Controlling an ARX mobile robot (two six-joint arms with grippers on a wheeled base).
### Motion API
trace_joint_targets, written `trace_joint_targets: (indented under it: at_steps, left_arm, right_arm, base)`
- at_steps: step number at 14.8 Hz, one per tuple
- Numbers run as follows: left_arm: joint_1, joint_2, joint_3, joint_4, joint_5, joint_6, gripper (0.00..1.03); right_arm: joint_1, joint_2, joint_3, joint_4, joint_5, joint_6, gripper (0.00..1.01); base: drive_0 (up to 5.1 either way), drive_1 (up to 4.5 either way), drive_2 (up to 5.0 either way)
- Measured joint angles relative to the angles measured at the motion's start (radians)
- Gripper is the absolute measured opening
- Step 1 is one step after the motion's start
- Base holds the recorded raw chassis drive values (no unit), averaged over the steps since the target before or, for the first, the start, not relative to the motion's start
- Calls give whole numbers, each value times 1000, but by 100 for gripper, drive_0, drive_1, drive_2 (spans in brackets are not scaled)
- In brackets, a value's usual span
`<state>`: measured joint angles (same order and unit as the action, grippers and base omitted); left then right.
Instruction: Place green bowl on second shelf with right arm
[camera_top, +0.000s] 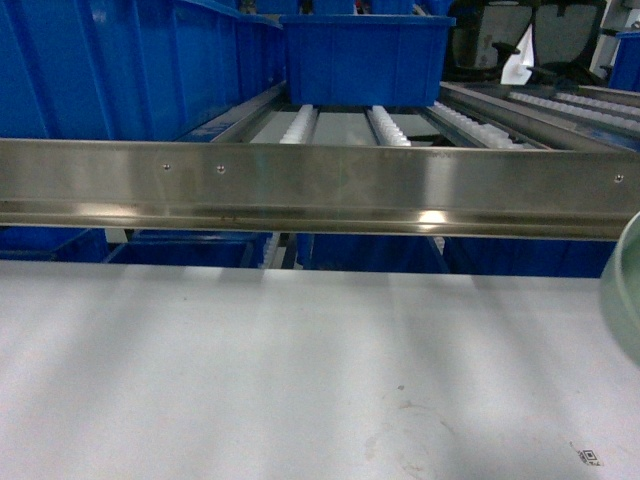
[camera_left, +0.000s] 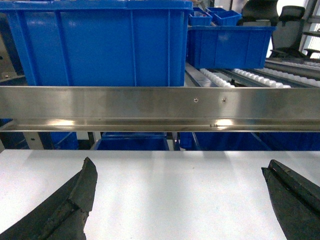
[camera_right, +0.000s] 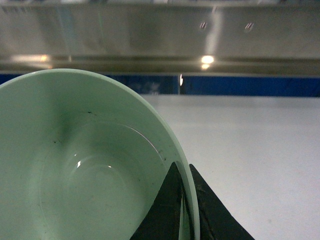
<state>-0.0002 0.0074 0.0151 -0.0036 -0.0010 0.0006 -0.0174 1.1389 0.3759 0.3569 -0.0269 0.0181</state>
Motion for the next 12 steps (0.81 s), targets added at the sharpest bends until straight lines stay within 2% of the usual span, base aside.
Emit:
trace_joint_targets:
  at_steps: [2, 3, 4, 8, 12]
  left_arm:
    - [0, 0, 0, 0, 0, 0, 98]
    - [0, 0, 0, 0, 0, 0, 98]
    - [0, 0, 0, 0, 0, 0, 98]
    - [0, 0, 0, 0, 0, 0, 98]
    - [0, 0, 0, -1, 1, 0, 98]
  right_arm:
    - [27, -228, -2, -90, 55, -5, 2]
    - [61, -328, -29, -40, 111, -37, 2]
    - [79, -395, -33, -76, 124, -68, 2]
    - [63, -396, -59, -68, 105, -80, 2]
    - [63, -396, -59, -69, 105, -80, 2]
  base:
    - [0, 0, 0]
    - [0, 0, 0]
    - [0, 0, 0]
    - [0, 0, 0]
    - [-473, 164, 352]
